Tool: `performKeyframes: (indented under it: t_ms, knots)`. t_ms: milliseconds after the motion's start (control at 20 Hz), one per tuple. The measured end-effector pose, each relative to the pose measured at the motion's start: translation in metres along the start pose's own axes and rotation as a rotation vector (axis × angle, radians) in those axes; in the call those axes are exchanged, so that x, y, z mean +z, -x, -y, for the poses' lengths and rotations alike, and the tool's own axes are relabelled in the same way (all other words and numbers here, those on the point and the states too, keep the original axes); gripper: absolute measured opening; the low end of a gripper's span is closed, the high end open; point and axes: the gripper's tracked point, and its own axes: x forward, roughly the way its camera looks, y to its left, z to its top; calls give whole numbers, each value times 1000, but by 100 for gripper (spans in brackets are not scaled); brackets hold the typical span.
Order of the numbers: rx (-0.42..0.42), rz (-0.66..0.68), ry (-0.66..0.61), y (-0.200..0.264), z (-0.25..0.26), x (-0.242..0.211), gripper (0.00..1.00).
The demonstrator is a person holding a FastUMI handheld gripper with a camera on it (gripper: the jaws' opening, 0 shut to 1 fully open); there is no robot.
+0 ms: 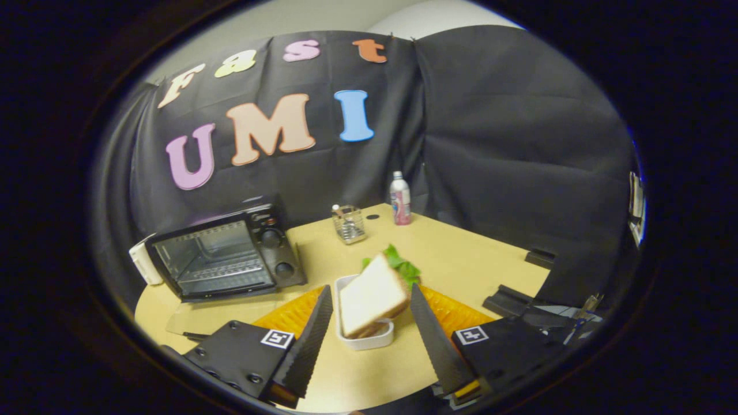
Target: Open the toaster oven, put the food inside, and close the toaster oven door.
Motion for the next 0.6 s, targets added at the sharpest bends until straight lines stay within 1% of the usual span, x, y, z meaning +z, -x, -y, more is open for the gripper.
performKeyframes:
  t_ms: [250,450,600]
  knots:
    - [87,-62,-88,-40,18,-20,85]
    - [193,-95,-173,-65,9,-29,84]
    - [242,-125,-210,-78,1,-36,83]
